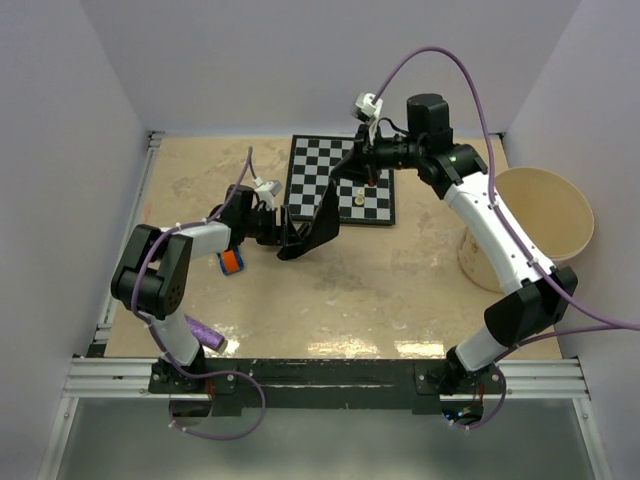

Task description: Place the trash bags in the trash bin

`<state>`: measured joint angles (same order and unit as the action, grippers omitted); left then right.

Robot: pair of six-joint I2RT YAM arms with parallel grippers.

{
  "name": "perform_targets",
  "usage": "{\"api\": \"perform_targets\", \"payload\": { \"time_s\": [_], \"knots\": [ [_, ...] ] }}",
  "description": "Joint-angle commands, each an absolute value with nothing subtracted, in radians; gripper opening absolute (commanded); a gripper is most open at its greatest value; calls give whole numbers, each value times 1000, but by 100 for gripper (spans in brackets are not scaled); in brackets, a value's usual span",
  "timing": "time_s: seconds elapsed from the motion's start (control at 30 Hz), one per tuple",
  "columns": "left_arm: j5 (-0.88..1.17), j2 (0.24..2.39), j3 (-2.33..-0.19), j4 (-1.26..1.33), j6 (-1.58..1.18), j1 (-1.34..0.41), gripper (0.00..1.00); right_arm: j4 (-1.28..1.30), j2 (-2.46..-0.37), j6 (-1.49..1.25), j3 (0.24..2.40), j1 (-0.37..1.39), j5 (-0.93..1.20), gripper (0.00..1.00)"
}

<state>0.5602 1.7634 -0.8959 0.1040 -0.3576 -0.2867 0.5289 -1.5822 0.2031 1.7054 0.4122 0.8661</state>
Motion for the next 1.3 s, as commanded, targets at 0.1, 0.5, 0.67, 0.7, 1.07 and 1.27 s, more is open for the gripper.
{"api": "perform_targets", "payload": {
  "time_s": [0.1,0.5,0.67,0.7,1.07,1.27],
  "knots": [
    [511,1761,-922,94,-350,-279,69,571,-1528,204,1815,402,880,0],
    [491,1763,-897,87,-324,-282,64,581,-1519,161,1902,391,870,0],
    [471,1770,-899,72,-307,-290,62,566,-1482,144,1847,348,877,0],
    [471,1772,-896,71,-304,-293,62,563,-1476,138,1844,342,879,0],
    [413,1789,-896,20,-235,-344,53,601,-1393,208,1694,261,750,0],
    [371,1783,-893,5,-195,-403,37,640,-1336,282,1526,154,677,0]
  ]
}}
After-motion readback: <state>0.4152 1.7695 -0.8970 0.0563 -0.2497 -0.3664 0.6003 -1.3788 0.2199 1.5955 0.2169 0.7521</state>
